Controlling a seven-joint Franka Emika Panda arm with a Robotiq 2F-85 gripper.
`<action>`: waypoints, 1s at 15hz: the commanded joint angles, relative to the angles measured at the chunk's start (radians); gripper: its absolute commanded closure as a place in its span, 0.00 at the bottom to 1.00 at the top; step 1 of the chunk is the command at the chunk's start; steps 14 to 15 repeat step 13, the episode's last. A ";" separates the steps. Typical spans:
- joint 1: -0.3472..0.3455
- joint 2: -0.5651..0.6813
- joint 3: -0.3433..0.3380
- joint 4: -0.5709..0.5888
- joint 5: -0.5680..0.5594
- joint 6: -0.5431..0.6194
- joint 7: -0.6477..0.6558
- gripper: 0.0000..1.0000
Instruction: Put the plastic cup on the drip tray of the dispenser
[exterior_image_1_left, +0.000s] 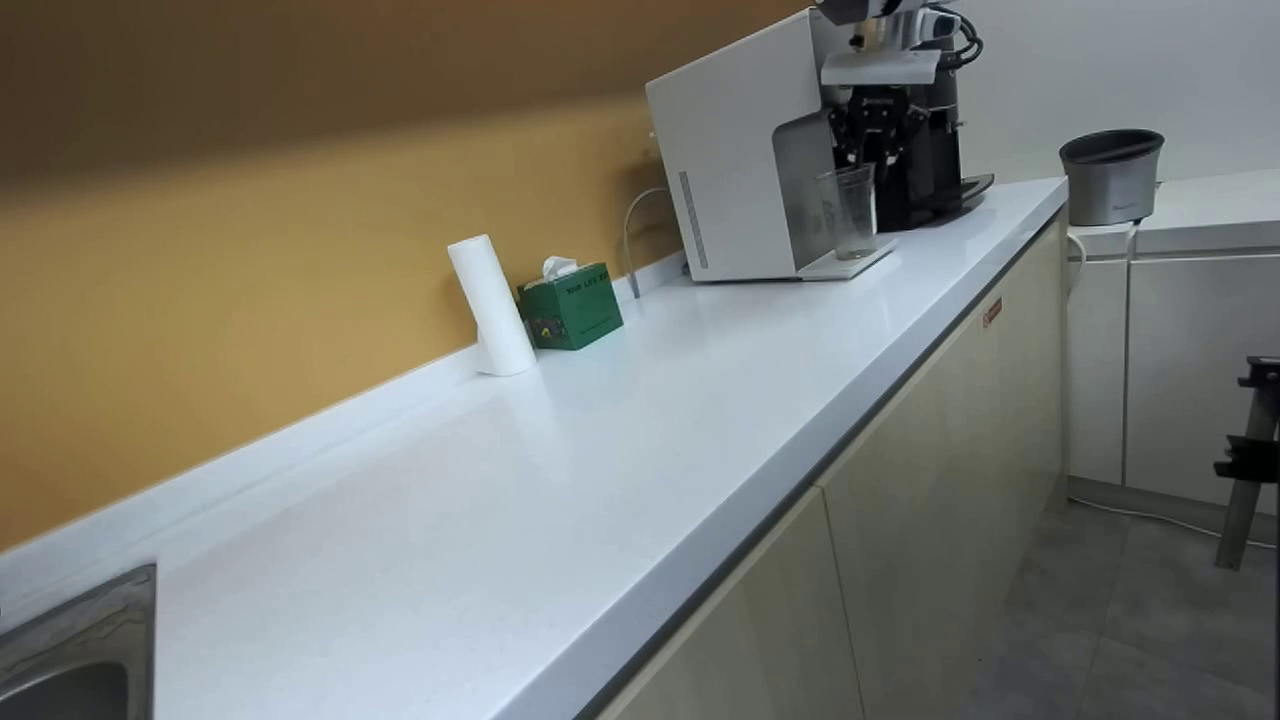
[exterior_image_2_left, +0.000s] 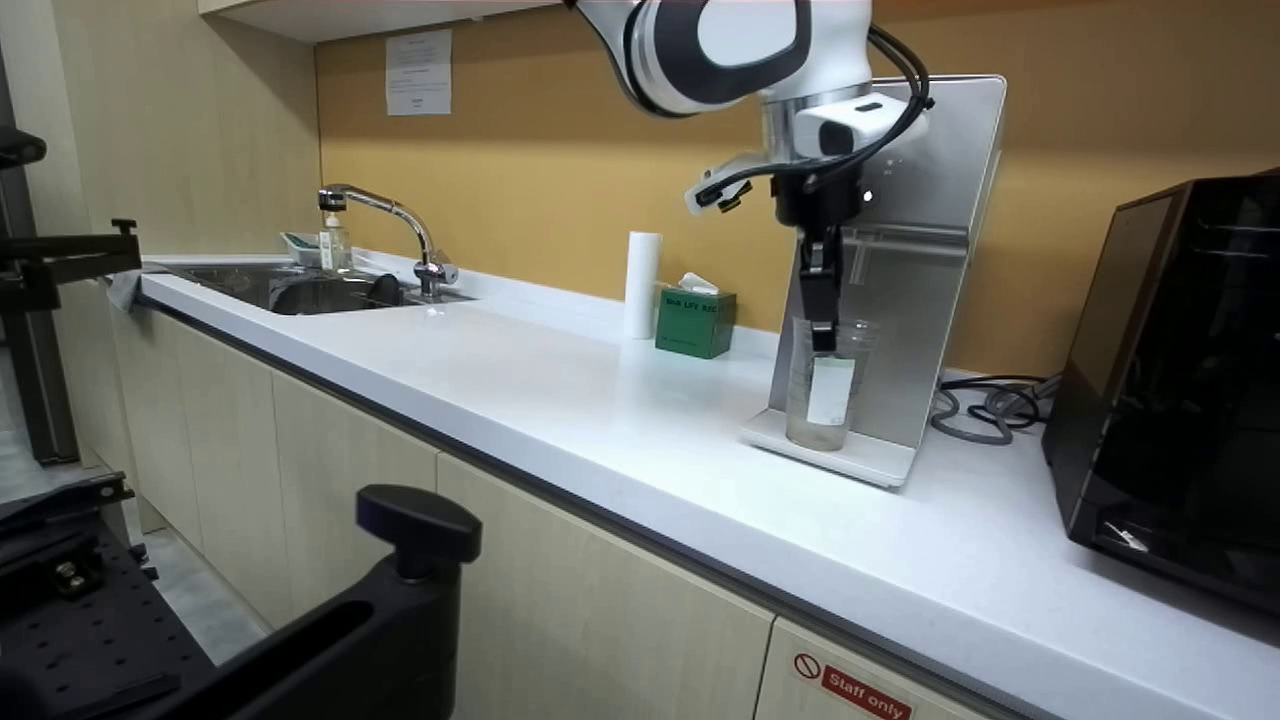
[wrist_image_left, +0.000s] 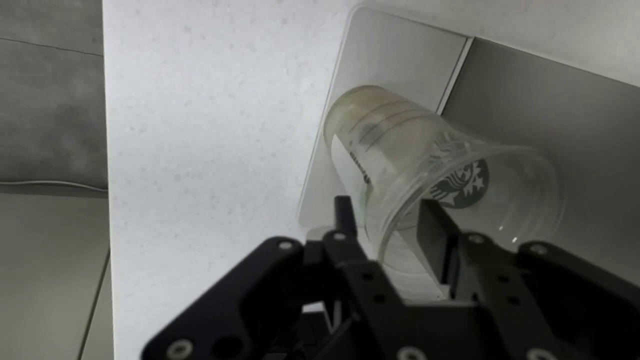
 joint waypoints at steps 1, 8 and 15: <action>0.007 0.000 -0.009 0.026 -0.008 -0.013 0.044 0.31; 0.023 -0.038 -0.030 -0.016 -0.077 0.030 0.040 0.00; 0.031 -0.073 -0.038 -0.056 -0.135 0.075 0.003 0.00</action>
